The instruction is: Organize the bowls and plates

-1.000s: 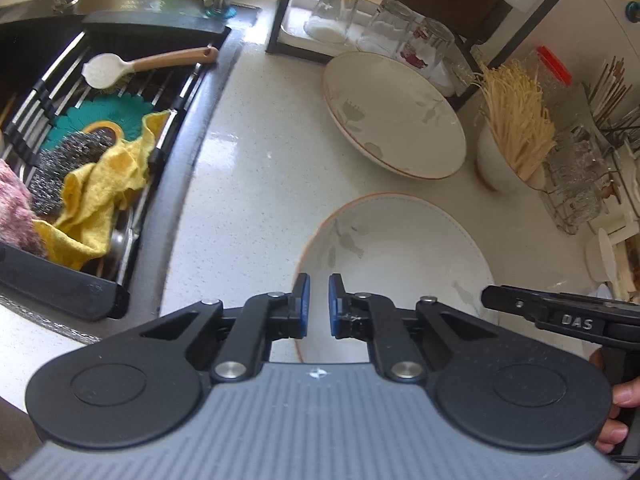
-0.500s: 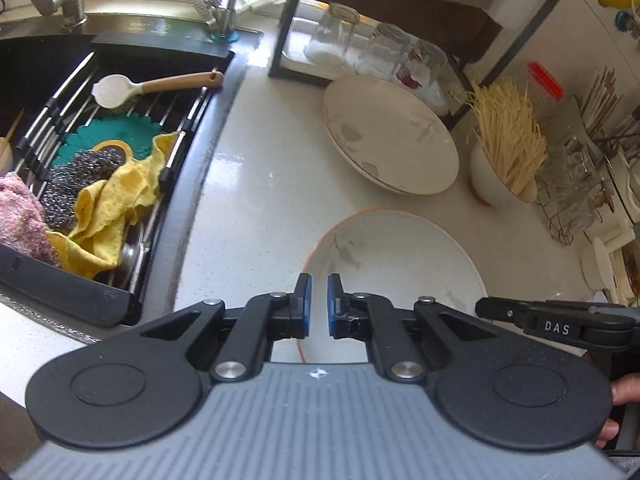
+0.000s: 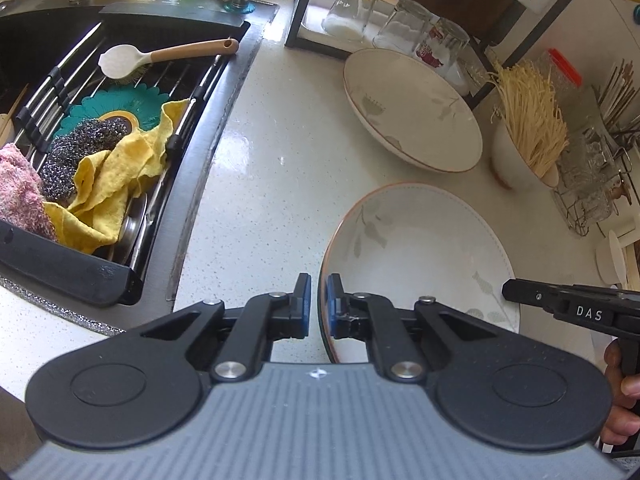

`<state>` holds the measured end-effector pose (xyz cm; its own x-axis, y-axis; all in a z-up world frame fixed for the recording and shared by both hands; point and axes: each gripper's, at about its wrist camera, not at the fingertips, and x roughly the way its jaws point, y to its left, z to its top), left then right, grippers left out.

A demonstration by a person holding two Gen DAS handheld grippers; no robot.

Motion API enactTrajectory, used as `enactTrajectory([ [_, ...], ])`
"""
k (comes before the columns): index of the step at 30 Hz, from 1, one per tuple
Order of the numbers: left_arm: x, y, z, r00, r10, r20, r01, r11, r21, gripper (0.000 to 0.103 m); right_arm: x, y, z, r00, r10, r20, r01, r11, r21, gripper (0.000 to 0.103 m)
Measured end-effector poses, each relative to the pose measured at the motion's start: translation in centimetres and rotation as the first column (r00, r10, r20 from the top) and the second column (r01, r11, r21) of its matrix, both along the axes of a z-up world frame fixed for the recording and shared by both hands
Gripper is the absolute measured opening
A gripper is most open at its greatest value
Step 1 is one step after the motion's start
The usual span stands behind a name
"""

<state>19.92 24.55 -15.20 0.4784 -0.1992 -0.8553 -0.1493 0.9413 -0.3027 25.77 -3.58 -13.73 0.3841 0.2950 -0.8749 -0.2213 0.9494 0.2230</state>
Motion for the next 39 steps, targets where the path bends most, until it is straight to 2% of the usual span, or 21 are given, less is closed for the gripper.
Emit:
enactTrajectory([
  [6,0.3,-0.9,-0.2,1.0,-0.027,0.002,0.027,0.999,0.03,0.007,0.0,-0.2,0.0,1.0,-0.003,0.004,0.003,1.0,0.009,0.007],
  [13,0.4,-1.0,-0.2,1.0,-0.005,0.003,0.005,1.0,0.026,0.007,-0.1,-0.3,0.0,1.0,0.009,0.012,-0.009,1.0,0.011,0.007],
  [18,0.1,-1.0,0.2,1.0,0.018,0.02,-0.019,1.0,0.019,0.008,-0.3,-1.2,0.4,1.0,-0.01,0.029,0.008,0.998,0.055,0.007],
  [24,-0.4,-1.6,2.2,0.996,0.05,0.073,-0.054,0.997,0.049,0.008,-0.5,-1.9,2.7,0.994,0.004,0.11,-0.016,0.994,0.104,0.007],
  [30,-0.7,-3.8,5.5,0.99,0.027,0.136,-0.041,0.994,0.101,0.008,-0.9,-2.0,5.3,0.981,0.045,0.191,-0.069,0.991,0.116,0.007],
  [39,-1.2,-7.0,8.7,0.981,0.015,0.192,-0.037,0.993,0.111,0.008,-1.5,-3.4,8.9,0.955,0.068,0.288,-0.108,0.986,0.126,0.007],
])
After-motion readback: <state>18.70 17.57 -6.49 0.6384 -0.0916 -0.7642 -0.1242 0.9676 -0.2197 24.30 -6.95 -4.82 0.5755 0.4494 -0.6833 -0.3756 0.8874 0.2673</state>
